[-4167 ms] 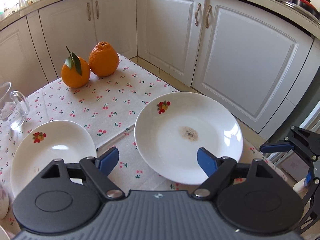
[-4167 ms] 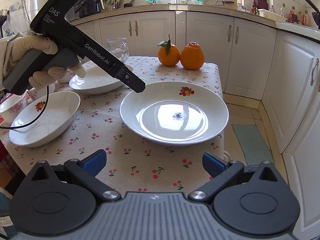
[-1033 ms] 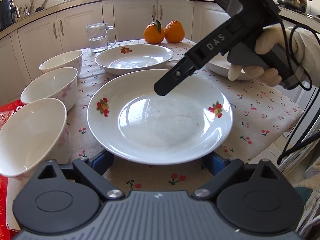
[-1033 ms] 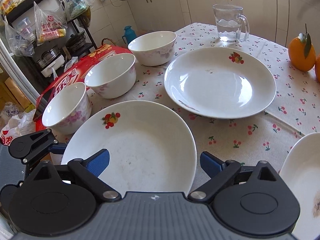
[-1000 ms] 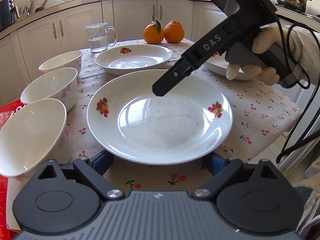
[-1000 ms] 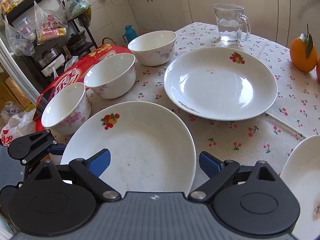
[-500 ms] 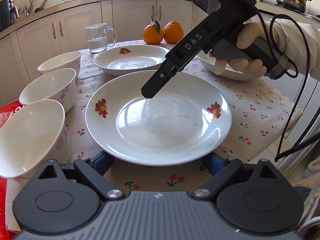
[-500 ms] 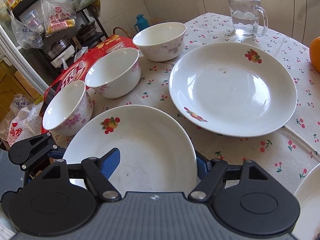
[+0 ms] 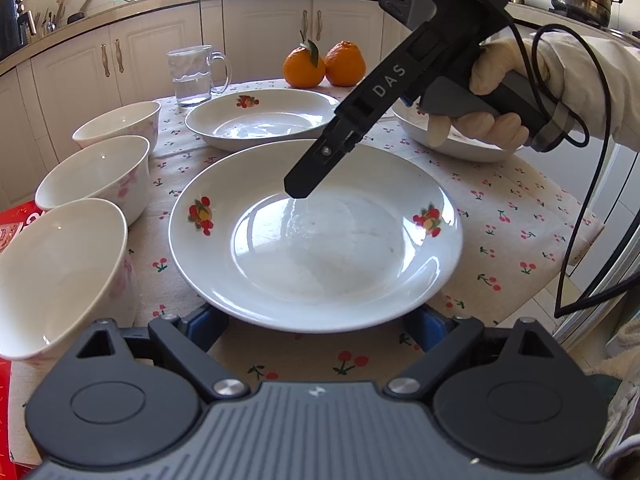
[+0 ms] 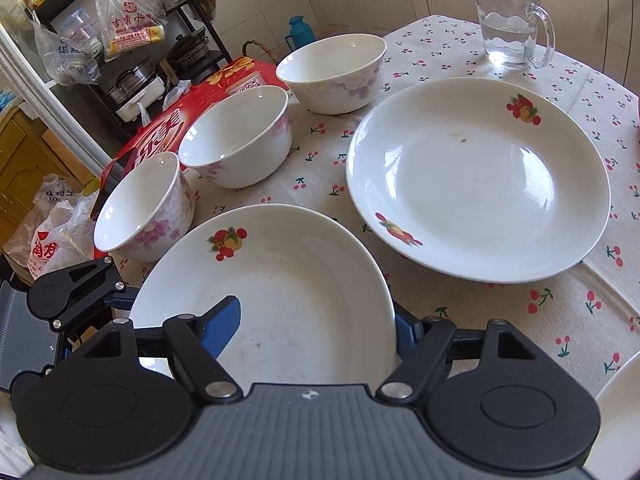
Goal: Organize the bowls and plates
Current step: 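Lift the large white plate with the right gripper toward the stained plate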
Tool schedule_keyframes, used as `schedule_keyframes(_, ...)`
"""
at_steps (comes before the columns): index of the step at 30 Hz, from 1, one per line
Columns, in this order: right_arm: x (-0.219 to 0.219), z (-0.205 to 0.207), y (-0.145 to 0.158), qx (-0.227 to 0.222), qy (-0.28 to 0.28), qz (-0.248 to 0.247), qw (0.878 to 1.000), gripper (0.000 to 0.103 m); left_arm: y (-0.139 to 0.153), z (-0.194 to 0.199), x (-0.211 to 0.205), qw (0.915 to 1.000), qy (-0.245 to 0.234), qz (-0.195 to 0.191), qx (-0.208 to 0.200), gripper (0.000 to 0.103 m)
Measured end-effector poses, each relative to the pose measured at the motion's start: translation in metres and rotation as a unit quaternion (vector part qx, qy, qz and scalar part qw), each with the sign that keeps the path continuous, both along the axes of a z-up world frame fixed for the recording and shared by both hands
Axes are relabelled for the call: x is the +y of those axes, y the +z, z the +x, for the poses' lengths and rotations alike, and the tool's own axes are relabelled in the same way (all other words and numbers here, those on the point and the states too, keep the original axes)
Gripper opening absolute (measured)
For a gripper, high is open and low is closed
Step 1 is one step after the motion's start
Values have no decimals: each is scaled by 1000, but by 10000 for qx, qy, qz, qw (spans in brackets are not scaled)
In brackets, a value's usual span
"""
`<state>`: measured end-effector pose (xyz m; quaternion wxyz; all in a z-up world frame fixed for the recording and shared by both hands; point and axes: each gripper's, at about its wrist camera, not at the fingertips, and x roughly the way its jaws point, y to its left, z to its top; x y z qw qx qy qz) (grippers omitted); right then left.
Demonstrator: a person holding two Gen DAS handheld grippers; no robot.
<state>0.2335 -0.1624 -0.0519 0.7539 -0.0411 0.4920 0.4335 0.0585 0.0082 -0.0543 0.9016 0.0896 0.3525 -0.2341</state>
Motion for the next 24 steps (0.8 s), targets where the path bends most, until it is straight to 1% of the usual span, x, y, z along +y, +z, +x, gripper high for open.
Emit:
schedule_keyframes(6, -3, -4, 1, -26, -69, -11, 10000, 81, 1, 0, 1, 9999, -113, 20, 16, 91)
schedule_keyframes(10, -7, -8, 3, -47, -124, -1, 9999, 81, 3, 0, -2, 9998, -178, 100, -4, 89)
schedule_keyframes(24, -29, -27, 15, -136, -362, 78, 9992, 81, 13, -3, -15, 9981, -551, 261, -5, 89)
